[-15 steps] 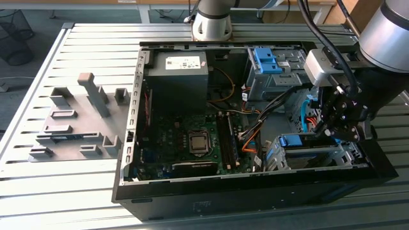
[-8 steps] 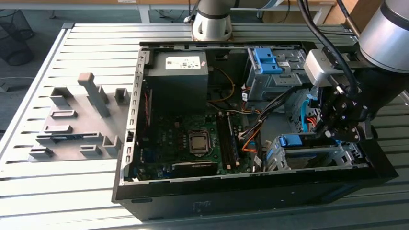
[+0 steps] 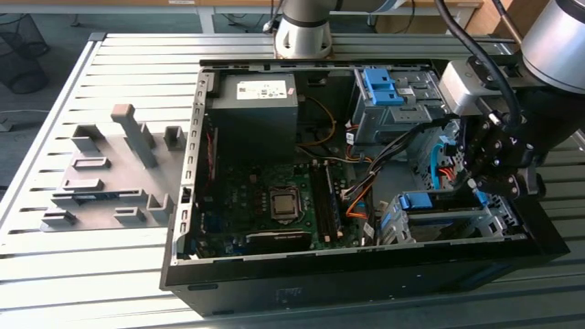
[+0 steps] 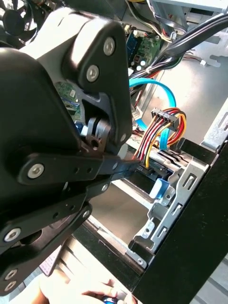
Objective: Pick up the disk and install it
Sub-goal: 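Insert the first disk wire, then insert the second disk wire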
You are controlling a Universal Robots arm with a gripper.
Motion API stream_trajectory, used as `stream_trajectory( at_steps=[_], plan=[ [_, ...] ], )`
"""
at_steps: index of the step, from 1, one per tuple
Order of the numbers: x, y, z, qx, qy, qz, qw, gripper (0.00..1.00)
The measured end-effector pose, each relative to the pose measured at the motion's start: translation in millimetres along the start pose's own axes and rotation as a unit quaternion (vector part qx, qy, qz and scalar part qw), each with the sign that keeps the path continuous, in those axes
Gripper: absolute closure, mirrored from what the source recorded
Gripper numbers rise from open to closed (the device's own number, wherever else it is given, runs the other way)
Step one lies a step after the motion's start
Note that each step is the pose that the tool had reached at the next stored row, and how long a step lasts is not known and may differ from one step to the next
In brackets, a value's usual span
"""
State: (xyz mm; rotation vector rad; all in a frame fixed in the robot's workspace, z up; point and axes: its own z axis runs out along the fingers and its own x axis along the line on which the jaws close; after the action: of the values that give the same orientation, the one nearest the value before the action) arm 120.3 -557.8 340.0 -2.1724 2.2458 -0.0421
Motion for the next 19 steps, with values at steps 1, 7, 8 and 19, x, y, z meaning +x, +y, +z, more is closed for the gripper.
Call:
stream_trajectory(
  at_steps=[1,7,8,19],
  plan=[
    [0.0,0.0,-0.1,0.0000,0.0000,0.000,1.0000,0.89],
    [0.0,0.0,-0.3,0.0000,0.0001,0.000,1.0000,0.89],
    [0.0,0.0,-0.3,0.0000,0.0001,0.000,1.0000,0.89],
    [0.0,1.0,-0.7,0.0000,0.0003,0.000,1.0000,0.89]
  ],
)
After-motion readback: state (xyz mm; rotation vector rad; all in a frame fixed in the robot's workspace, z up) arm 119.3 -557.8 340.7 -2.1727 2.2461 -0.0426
